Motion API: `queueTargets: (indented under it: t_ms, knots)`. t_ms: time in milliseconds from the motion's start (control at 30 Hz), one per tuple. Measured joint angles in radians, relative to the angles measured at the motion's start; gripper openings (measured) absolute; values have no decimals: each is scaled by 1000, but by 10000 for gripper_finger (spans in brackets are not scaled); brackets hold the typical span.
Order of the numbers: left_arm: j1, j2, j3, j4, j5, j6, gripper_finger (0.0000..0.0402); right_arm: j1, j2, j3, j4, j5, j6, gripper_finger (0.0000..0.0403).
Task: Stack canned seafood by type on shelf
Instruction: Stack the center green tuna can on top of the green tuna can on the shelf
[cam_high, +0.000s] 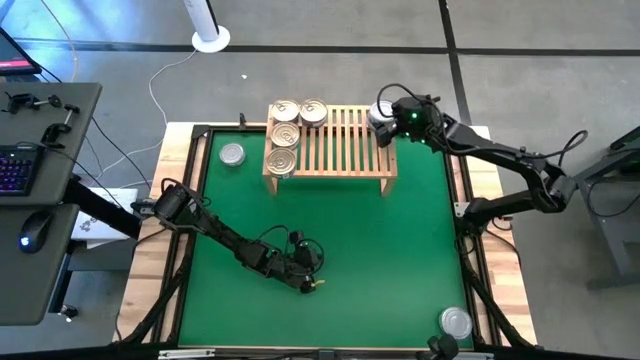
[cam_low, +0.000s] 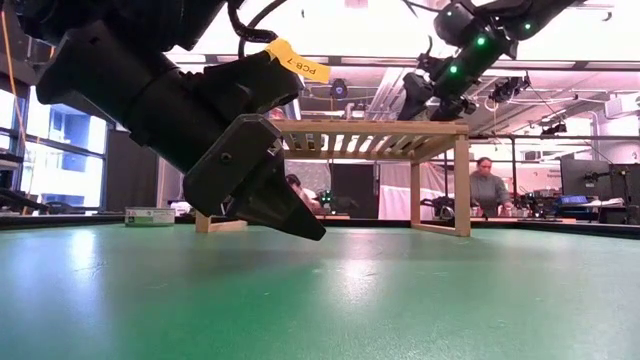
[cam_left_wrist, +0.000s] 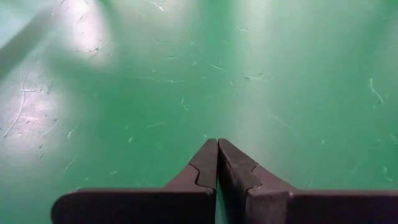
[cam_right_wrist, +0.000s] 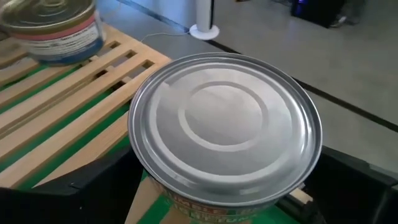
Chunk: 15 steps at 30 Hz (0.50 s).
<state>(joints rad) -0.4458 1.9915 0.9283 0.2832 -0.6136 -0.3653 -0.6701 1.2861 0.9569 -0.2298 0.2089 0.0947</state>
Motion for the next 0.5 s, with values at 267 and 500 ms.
queueTargets:
  t_ms: [267,500]
  knots:
    - [0,0,0,0,0,0,0,-13,1,-1,-5,-99,-9,399]
    - [0,0,0,2,2,-1,0,-13,1,-1,-7,-102,-10,400]
